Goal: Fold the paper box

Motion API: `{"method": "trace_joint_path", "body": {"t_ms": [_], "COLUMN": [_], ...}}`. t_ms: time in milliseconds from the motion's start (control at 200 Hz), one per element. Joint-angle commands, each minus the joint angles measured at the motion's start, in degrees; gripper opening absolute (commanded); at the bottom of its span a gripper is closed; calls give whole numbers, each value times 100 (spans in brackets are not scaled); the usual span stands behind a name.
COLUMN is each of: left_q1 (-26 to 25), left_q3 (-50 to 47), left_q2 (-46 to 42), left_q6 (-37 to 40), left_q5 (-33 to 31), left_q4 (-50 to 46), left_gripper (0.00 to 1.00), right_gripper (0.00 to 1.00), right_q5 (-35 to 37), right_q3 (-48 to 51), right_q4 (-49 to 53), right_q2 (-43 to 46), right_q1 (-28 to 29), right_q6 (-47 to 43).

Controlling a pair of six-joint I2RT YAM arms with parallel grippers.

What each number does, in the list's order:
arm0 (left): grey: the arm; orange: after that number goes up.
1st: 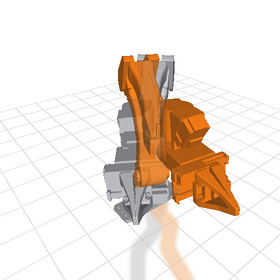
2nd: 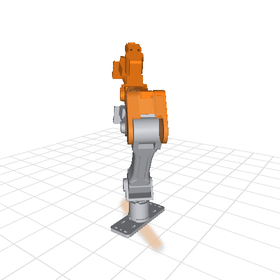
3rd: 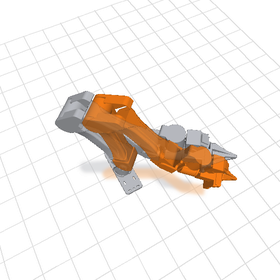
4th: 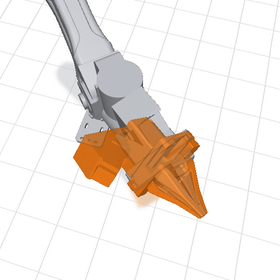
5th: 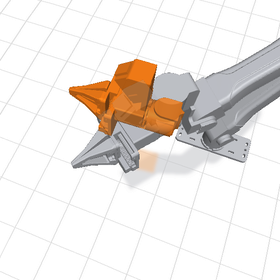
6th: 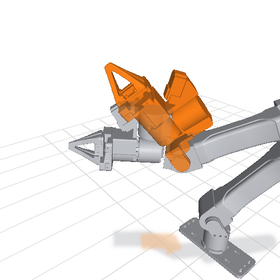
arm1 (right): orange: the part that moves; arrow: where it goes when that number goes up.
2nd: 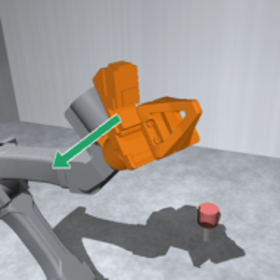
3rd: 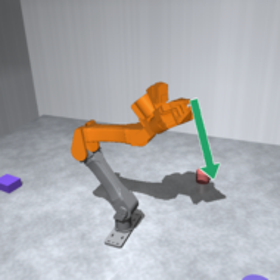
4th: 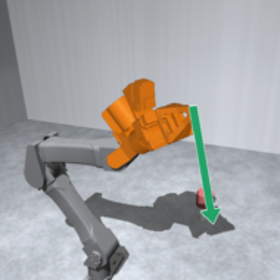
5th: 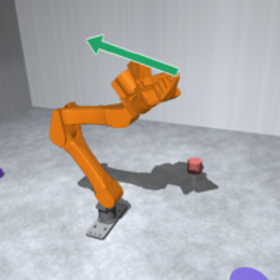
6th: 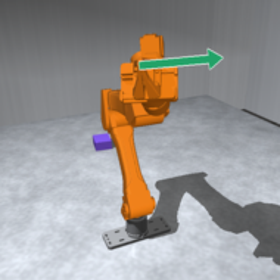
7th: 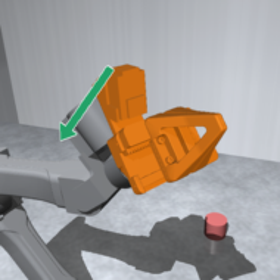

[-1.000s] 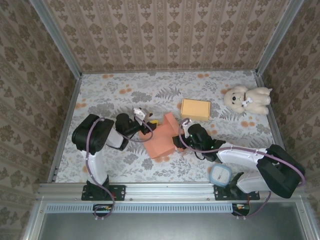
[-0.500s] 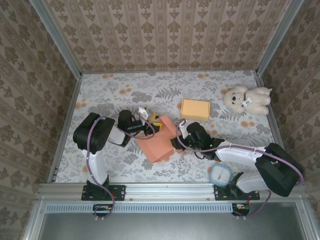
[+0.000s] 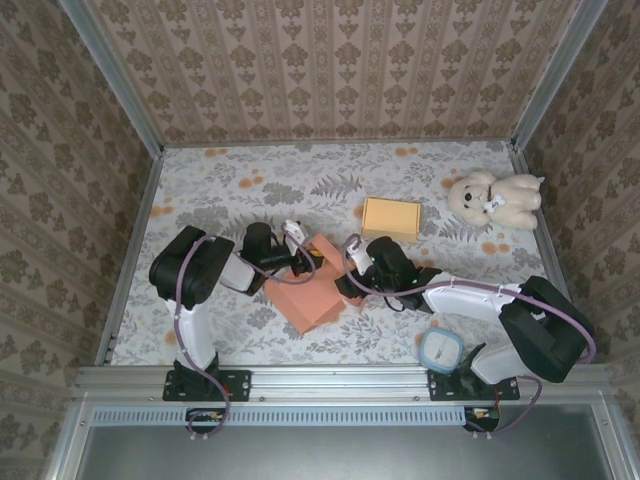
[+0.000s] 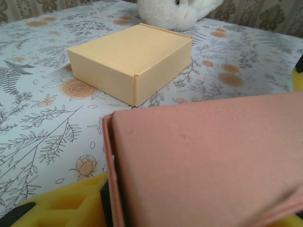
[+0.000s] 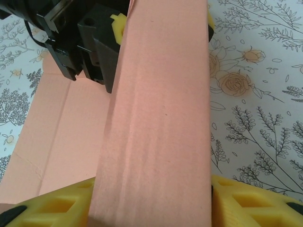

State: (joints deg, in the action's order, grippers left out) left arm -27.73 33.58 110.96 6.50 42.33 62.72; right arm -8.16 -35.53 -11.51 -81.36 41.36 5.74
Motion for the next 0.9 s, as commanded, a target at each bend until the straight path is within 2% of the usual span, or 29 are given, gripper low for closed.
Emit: {"method": "trace_joint_path", "body": {"t_ms": [0, 270, 570, 705, 785, 895], "left_q1": [-244, -450, -954, -1105, -1126, -1147], "left_q3": [-180, -584, -572, -571, -631, -742], "left_q2": [-109, -258, -330, -253, -199, -98], "left_q6": [309, 181, 113, 81, 31, -1], "left_q5": [-650, -1700, -2897, -3313, -3309, -3216], "left_q4": [-97, 483, 451, 562, 694, 966], "left_gripper": [40, 24, 1, 0, 0, 0], "right_gripper": [54, 53, 46, 46, 49, 54], "right_q5": [-77, 215, 286, 812, 1089, 1113], "right_q3": [-69, -36, 55, -65, -45, 122], "right_q4": [140, 163, -73, 217, 267, 56], "right_q2": [-84, -28, -35, -113, -59, 325], "right_q1": [-17, -19, 109, 316, 397, 394], "right_q6": [24, 300, 599, 347, 305, 410]}}
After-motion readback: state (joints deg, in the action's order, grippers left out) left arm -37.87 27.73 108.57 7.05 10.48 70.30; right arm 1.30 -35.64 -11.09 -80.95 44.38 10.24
